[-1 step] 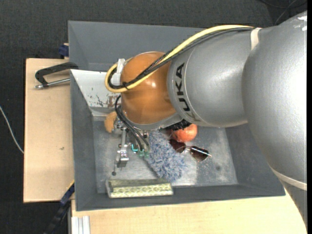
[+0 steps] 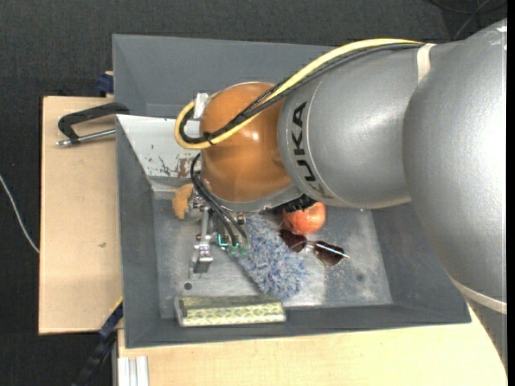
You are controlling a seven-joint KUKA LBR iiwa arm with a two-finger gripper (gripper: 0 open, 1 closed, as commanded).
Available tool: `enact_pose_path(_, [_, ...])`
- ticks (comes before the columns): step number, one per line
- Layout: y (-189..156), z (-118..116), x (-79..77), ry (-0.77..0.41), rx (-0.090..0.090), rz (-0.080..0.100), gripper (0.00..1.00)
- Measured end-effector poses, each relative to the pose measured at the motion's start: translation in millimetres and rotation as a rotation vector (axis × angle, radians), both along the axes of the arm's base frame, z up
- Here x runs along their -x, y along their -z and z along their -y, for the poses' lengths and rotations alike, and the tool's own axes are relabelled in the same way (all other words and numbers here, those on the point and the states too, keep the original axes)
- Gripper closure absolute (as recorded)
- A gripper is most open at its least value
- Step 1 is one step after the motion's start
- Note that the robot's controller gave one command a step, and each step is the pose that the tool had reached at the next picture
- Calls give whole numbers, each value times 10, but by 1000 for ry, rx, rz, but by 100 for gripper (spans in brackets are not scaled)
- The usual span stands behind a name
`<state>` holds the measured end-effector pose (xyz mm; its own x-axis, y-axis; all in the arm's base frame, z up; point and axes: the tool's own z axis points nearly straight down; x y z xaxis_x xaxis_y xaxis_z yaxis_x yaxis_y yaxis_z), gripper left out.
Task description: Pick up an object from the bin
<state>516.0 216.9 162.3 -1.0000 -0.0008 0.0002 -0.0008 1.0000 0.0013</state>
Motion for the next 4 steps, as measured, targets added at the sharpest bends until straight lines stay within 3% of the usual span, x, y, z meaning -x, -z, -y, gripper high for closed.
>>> enact_pose_path(1, [-298,299,74,-289,-4,8,0])
enact_pose_path(2, [-147,758,93,-315,5,-3,0])
enact_pose_path(3, [-14,743,-8,-430,1,4,0])
enact_pose_path(4, [862,1178,-504,-483,-6,8,100])
